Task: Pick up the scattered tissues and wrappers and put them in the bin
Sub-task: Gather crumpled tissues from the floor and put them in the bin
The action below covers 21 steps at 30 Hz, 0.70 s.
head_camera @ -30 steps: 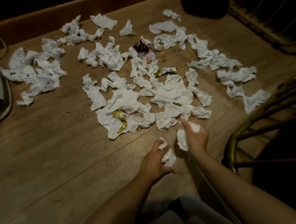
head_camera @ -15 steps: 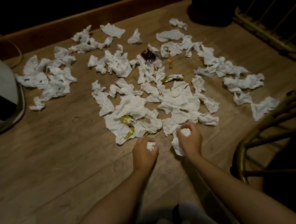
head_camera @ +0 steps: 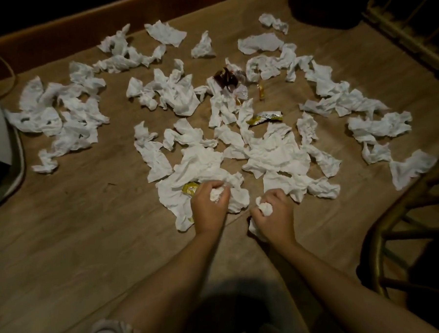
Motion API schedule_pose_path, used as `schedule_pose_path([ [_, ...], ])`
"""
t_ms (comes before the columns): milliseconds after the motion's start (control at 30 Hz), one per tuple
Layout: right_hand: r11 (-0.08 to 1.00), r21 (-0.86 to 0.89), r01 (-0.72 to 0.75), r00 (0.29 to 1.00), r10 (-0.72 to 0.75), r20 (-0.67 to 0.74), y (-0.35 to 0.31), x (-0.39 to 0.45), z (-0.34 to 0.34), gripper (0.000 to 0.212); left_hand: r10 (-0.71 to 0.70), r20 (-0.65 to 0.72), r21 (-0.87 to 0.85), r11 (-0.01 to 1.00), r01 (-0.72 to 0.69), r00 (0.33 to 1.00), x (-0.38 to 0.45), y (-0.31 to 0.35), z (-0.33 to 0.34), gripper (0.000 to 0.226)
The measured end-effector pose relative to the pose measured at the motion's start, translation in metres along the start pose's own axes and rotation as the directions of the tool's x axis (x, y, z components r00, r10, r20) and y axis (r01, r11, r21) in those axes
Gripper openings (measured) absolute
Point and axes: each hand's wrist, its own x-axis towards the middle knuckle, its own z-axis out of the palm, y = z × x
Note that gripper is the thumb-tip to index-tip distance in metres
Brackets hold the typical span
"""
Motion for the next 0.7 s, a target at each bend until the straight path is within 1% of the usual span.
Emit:
schedule_pose_path([
  [67, 0.996, 0.082, 0.043, 0.999, -0.04, -0.036, -0.023, 0.018, -0.014, 0.02, 0.002, 0.025, 0.006, 1.0, -0.002, 1.0, 0.028, 0.017, -0.009, 0.016],
  [100, 0.991, 0.131, 0.041, 0.998, -0.034, -0.055, -0.039, 0.029, -0.023, 0.021, 0.0, 0.028, -0.004, 1.0, 0.0, 1.0, 0.04, 0.028, -0.016, 0.018],
  [200, 0.958, 0.287, -0.015, 0.996, 0.038, -0.077, -0.093, 0.053, -0.061, 0.027, -0.029, 0.057, -0.057, 0.998, 0.032, 0.998, 0.068, 0.073, -0.047, 0.023],
  [233, 0.952, 0.304, -0.026, 0.996, 0.052, -0.076, -0.113, 0.058, -0.076, 0.028, -0.041, 0.082, -0.071, 0.996, 0.047, 0.996, 0.073, 0.091, -0.059, 0.023],
  [333, 0.945, 0.31, -0.107, 0.989, 0.134, -0.067, -0.173, 0.063, -0.124, 0.017, -0.069, 0.131, -0.095, 0.992, 0.082, 0.989, 0.082, 0.153, -0.1, 0.015],
  [367, 0.939, 0.315, -0.139, 0.985, 0.164, -0.054, -0.194, 0.062, -0.142, 0.016, -0.077, 0.135, -0.102, 0.991, 0.092, 0.988, 0.083, 0.177, -0.116, 0.012],
  [433, 0.928, 0.33, -0.174, 0.979, 0.2, -0.047, -0.237, 0.057, -0.181, 0.02, -0.099, 0.132, -0.111, 0.987, 0.114, 0.986, 0.083, 0.227, -0.149, 0.012],
  [533, 0.908, 0.364, -0.207, 0.969, 0.242, -0.051, -0.306, 0.044, -0.246, 0.025, -0.145, 0.137, -0.082, 0.984, 0.157, 0.98, 0.082, 0.309, -0.203, 0.022],
  [600, 0.897, 0.386, -0.218, 0.966, 0.254, -0.046, -0.351, 0.034, -0.29, 0.029, -0.177, 0.154, -0.096, 0.977, 0.192, 0.972, 0.08, 0.363, -0.242, 0.024],
  [633, 0.892, 0.391, -0.228, 0.964, 0.263, -0.036, -0.373, 0.03, -0.312, 0.03, -0.183, 0.165, -0.117, 0.972, 0.203, 0.969, 0.08, 0.39, -0.262, 0.021],
  [700, 0.871, 0.428, -0.24, 0.962, 0.273, -0.015, -0.414, 0.023, -0.352, 0.035, -0.147, 0.181, -0.138, 0.975, 0.174, 0.972, 0.08, 0.438, -0.298, 0.02],
])
